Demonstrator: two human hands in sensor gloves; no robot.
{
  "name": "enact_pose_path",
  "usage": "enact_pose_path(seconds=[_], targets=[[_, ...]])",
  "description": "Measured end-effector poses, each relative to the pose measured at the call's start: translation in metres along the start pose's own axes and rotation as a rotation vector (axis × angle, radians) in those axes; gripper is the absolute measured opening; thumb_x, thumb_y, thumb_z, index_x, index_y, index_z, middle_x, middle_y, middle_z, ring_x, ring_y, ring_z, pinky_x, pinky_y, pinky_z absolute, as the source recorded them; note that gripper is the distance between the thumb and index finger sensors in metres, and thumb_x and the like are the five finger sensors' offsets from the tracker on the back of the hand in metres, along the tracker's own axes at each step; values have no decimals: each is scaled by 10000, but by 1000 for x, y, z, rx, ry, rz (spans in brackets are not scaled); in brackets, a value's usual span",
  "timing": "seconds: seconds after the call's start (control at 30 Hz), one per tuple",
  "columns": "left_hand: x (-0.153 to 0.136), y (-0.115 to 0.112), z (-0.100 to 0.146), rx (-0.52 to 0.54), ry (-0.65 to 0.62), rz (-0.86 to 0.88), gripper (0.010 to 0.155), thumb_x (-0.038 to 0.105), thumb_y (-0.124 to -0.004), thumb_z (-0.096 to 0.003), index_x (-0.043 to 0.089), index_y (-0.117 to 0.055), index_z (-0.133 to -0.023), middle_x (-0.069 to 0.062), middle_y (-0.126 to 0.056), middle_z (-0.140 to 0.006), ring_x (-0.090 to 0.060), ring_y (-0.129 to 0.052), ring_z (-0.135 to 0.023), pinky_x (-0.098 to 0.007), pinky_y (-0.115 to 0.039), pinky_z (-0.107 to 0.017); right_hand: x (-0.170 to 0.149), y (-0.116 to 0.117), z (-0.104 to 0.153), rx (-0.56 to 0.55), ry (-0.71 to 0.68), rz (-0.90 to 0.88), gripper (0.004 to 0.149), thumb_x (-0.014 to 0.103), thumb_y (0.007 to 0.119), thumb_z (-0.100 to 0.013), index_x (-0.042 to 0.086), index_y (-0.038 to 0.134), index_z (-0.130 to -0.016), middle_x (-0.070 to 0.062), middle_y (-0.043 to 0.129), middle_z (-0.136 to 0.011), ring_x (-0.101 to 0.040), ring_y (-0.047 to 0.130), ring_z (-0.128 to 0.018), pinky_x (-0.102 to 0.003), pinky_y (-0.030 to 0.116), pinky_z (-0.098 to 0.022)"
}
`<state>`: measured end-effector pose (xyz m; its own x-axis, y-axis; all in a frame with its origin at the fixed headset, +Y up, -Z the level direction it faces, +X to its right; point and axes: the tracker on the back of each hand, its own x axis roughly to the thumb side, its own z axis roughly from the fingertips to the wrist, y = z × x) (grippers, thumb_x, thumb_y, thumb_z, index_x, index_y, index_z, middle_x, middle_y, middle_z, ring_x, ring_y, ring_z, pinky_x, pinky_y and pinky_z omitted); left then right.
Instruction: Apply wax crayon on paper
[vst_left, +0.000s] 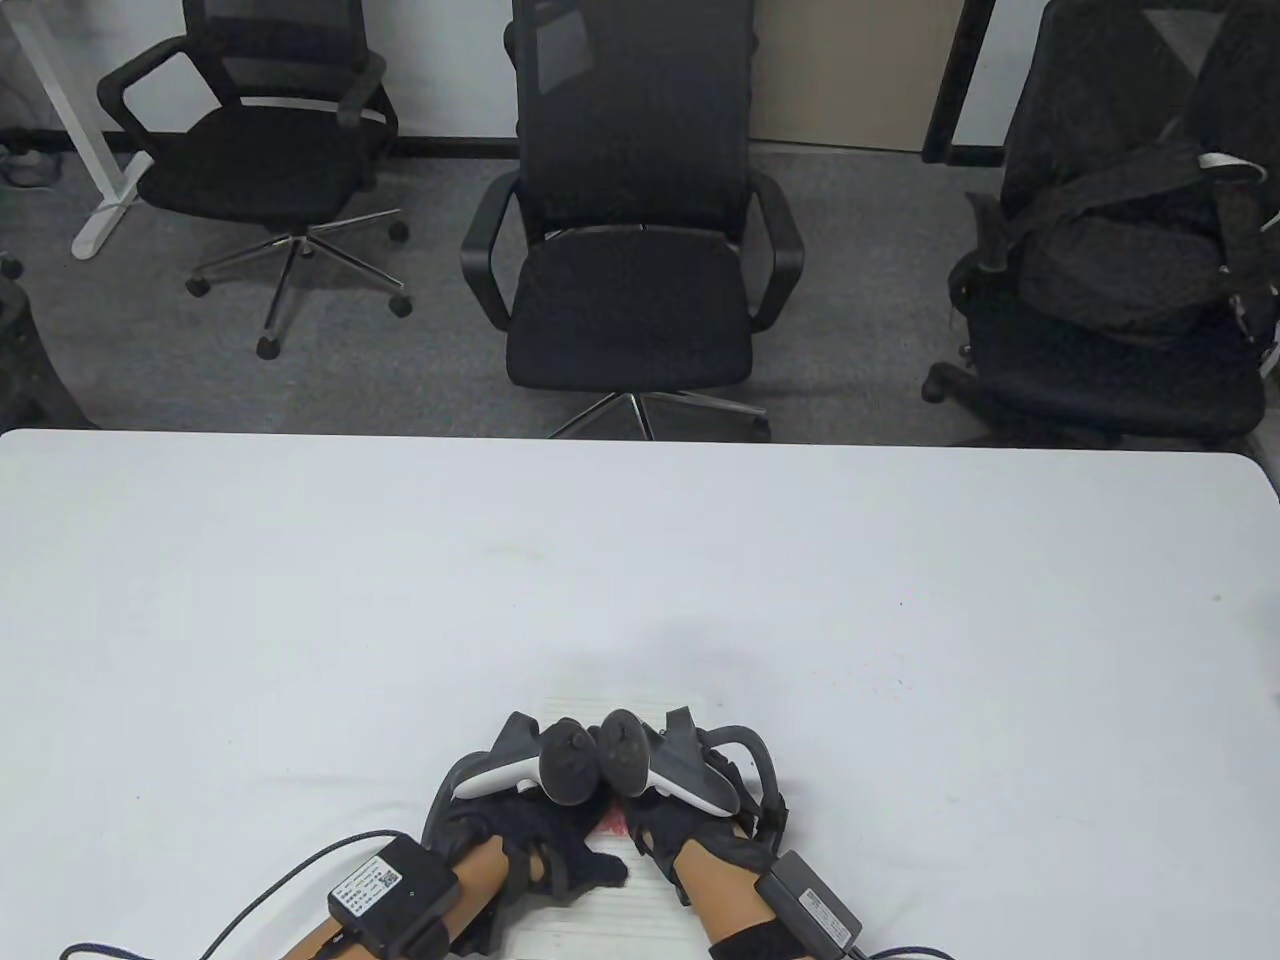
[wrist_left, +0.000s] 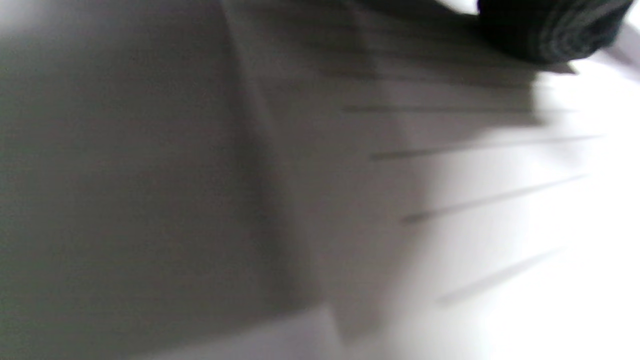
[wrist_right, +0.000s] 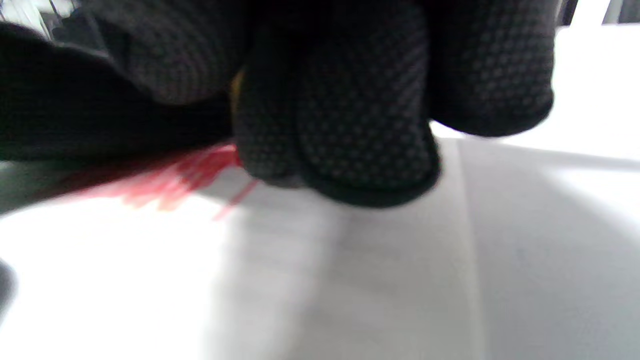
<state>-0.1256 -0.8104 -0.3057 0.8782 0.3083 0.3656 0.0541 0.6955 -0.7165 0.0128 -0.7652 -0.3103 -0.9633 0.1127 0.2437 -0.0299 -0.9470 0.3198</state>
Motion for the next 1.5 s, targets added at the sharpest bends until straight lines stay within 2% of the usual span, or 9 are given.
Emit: enact_pose_path(seconds=[0.23, 0.33, 0.43, 0.6, 0.8, 1.0, 1.17, 1.37, 1.5], targets=[[0, 0, 0, -2, 0, -1, 1025, 793, -710, -384, 461, 1, -1044, 185, 155, -1061, -163, 164, -1038, -585, 22, -704, -1, 3, 2, -220, -12, 62, 442, 400, 783, -399, 182, 807, -783, -71, 980, -577, -198, 1027, -355, -458, 884, -378], [0, 0, 0, -2, 1, -2, 1026, 795, -708, -384, 462, 4, -1044, 184, 158, -1060, -163, 165, -1038, -585, 23, -704, -1, 3, 0, -158, -14, 46, 445, 397, 783, -400, 171, 801, -783, -76, 978, -571, -200, 1026, -351, -464, 881, -379], [0, 0, 0, -4, 2, -2, 1029, 795, -708, -383, 467, 11, -1041, 186, 158, -1059, -163, 165, -1037, -586, 23, -703, -1, 2, -1, 63, -53, -33, 432, 387, 790, -412, 175, 800, -788, -88, 971, -589, -213, 1021, -377, -477, 866, -407], [0, 0, 0, -6, 2, -1, 1040, 796, -707, -384, 452, 18, -1045, 187, 159, -1057, -161, 167, -1035, -585, 24, -703, 2, 3, 2, -153, -96, 50, 405, 393, 804, -396, 202, 844, -751, -81, 992, -570, -211, 1030, -354, -466, 878, -383], [0, 0, 0, -6, 3, -1, 1028, 796, -705, -384, 465, 15, -1039, 187, 161, -1056, -159, 170, -1034, -583, 26, -703, 3, 1, 1, 16, -140, 3, 421, 388, 818, -398, 181, 846, -763, -91, 1000, -565, -215, 1038, -359, -474, 876, -388], [0, 0, 0, -8, 2, -1, 1027, 796, -704, -384, 467, 17, -1038, 188, 163, -1054, -160, 173, -1032, -584, 27, -701, 5, 1, 4, -148, -161, 117, 406, 396, 827, -386, 211, 869, -745, -79, 1012, -556, -209, 1044, -345, -461, 887, -373], [0, 0, 0, -8, 2, -1, 1027, 797, -702, -384, 468, 19, -1037, 190, 164, -1054, -158, 174, -1032, -583, 28, -702, 5, 1, 1, 84, -148, 12, 415, 393, 824, -399, 197, 853, -763, -84, 1004, -566, -212, 1040, -360, -471, 877, -388], [0, 0, 0, -8, 1, -1, 1028, 797, -702, -384, 468, 20, -1038, 189, 165, -1053, -159, 175, -1031, -584, 29, -701, 1, 0, 4, -132, -137, 93, 412, 404, 820, -388, 214, 862, -751, -70, 1010, -555, -201, 1041, -339, -454, 887, -367], [-1, 0, 0, -7, 1, -2, 1028, 798, -701, -383, 469, 20, -1037, 188, 165, -1054, -159, 176, -1032, -584, 29, -701, 4, 1, 2, 23, -154, 40, 419, 404, 818, -395, 203, 852, -760, -74, 1009, -543, -198, 1038, -331, -460, 883, -370]])
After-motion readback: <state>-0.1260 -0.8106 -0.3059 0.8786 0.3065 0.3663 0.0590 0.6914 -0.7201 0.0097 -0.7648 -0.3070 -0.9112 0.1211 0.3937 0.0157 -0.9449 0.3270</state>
